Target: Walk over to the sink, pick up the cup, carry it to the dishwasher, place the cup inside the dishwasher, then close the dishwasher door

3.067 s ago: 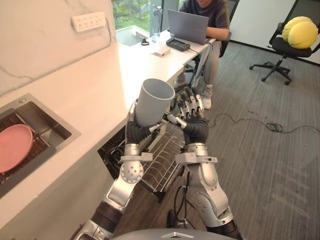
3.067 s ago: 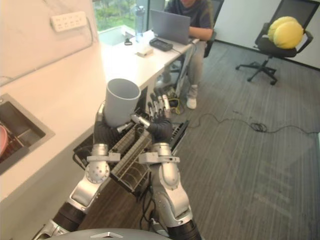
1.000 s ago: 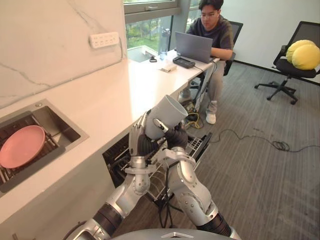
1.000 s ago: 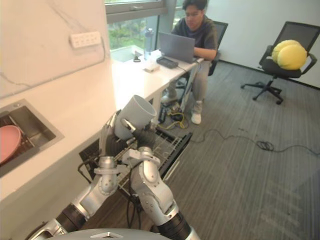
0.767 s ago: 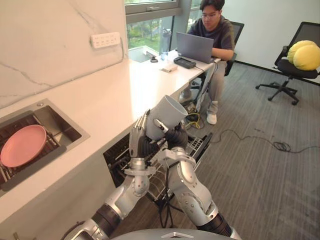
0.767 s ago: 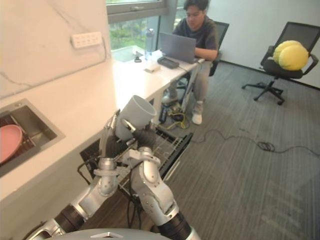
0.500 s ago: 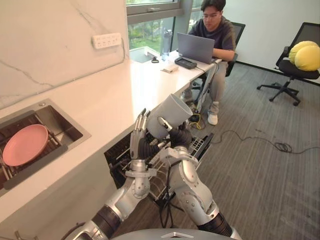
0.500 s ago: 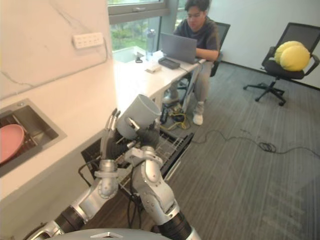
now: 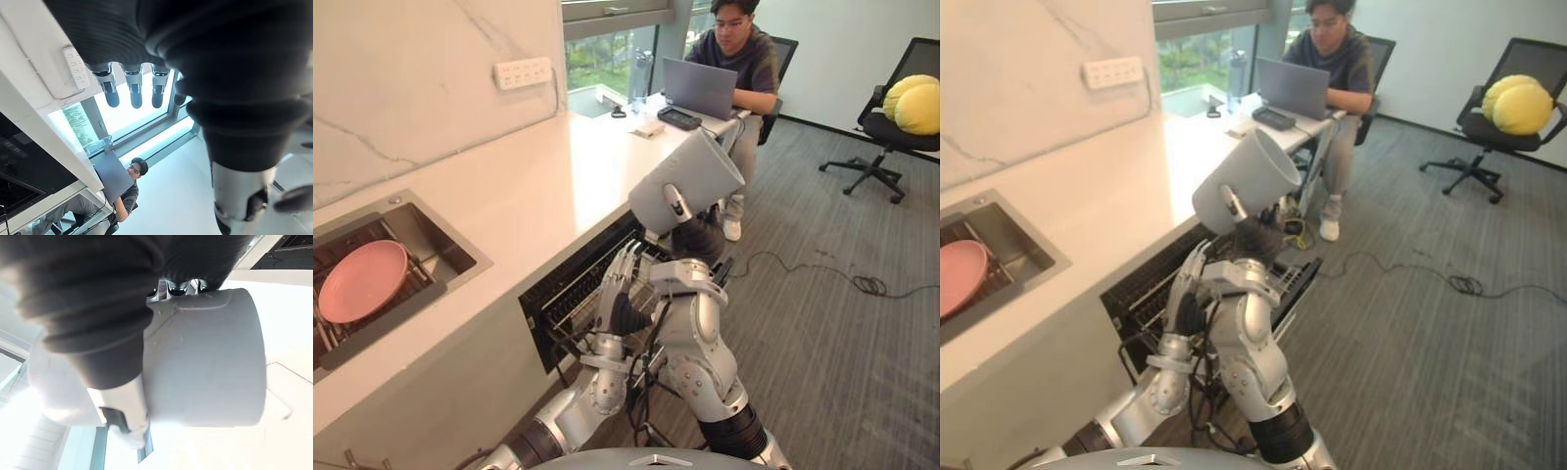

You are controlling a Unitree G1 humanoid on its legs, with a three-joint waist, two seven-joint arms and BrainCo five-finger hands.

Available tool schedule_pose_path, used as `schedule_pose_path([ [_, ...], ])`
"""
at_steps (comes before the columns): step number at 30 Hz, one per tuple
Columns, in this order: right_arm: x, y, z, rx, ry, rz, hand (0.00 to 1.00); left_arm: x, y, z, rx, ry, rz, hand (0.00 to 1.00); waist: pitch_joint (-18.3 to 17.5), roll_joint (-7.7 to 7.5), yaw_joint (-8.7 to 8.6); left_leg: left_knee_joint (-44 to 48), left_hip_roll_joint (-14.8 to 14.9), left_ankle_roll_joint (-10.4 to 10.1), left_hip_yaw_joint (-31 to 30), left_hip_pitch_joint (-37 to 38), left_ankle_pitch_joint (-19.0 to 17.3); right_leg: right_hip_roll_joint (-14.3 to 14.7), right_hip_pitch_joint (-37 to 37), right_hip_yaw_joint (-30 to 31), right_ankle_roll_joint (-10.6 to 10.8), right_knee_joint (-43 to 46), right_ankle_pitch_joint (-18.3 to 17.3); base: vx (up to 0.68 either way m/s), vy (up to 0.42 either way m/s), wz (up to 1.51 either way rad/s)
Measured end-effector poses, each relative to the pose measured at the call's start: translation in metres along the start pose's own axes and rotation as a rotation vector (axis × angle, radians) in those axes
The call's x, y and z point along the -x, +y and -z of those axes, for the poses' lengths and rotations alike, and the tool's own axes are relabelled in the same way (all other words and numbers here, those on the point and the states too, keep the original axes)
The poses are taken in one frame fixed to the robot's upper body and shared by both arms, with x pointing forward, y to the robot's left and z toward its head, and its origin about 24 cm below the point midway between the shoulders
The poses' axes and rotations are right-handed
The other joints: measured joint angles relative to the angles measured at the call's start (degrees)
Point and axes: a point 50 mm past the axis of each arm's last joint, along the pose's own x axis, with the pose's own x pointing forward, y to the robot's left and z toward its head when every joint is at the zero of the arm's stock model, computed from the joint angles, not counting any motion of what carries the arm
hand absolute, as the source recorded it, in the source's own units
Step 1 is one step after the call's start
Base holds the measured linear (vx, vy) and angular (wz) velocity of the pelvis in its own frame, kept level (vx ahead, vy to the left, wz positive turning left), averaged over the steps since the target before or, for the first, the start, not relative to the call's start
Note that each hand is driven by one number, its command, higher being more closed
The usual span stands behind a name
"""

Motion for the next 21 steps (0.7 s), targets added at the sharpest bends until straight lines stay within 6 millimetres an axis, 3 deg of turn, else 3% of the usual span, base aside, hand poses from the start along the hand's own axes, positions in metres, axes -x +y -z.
schedule_pose_path([
  [7, -0.003, -0.039, -0.013, 0.043, -0.062, 0.165, 1.00, -0.002, 0.009, 0.005, 0.229, 0.104, 0.066, 0.00, 2.26, -0.44, 0.05, -0.23, 0.00, 0.01, -0.35, 0.39, -0.05, -0.06, 0.54, -0.31, 0.48, -0.01, -0.59, 0.00, 0.001, 0.01],
  [12, -0.005, -0.061, -0.021, 0.172, -0.098, 0.163, 1.00, 0.022, 0.011, 0.027, 0.355, 0.261, 0.184, 0.00, 2.83, -0.43, -0.35, 0.00, 0.09, -0.01, -1.33, -1.15, -0.10, -0.24, -0.35, -1.41, 0.58, -0.01, -0.83, 0.02, 0.005, 0.11],
  [15, -0.014, -0.075, -0.022, 0.392, -0.097, 0.082, 1.00, 0.027, 0.033, 0.050, 0.403, 0.369, 0.130, 0.00, 4.25, -0.87, -0.51, 1.51, 0.05, 0.22, -2.80, -4.36, -0.21, -0.92, -2.16, -1.96, 0.26, 0.00, -0.11, -0.01, 0.005, 0.19],
  [17, -0.029, -0.098, -0.022, 0.558, -0.067, 0.083, 1.00, 0.022, 0.060, 0.065, 0.410, 0.408, 0.021, 0.00, 6.72, -1.10, -0.27, 3.68, 0.03, 0.71, -4.43, -7.54, -0.48, -1.29, -3.53, -3.25, 0.32, 0.07, 0.73, -0.05, -0.019, 0.34],
  [21, -0.051, -0.117, -0.028, 0.734, -0.048, 0.080, 1.00, 0.021, 0.095, 0.080, 0.363, 0.429, -0.079, 0.00, 11.24, -0.56, 0.74, 6.53, -0.11, 1.56, -6.20, -11.55, -0.98, -2.25, -5.18, -4.61, 0.60, 0.38, 1.90, -0.09, 0.003, 0.26],
])
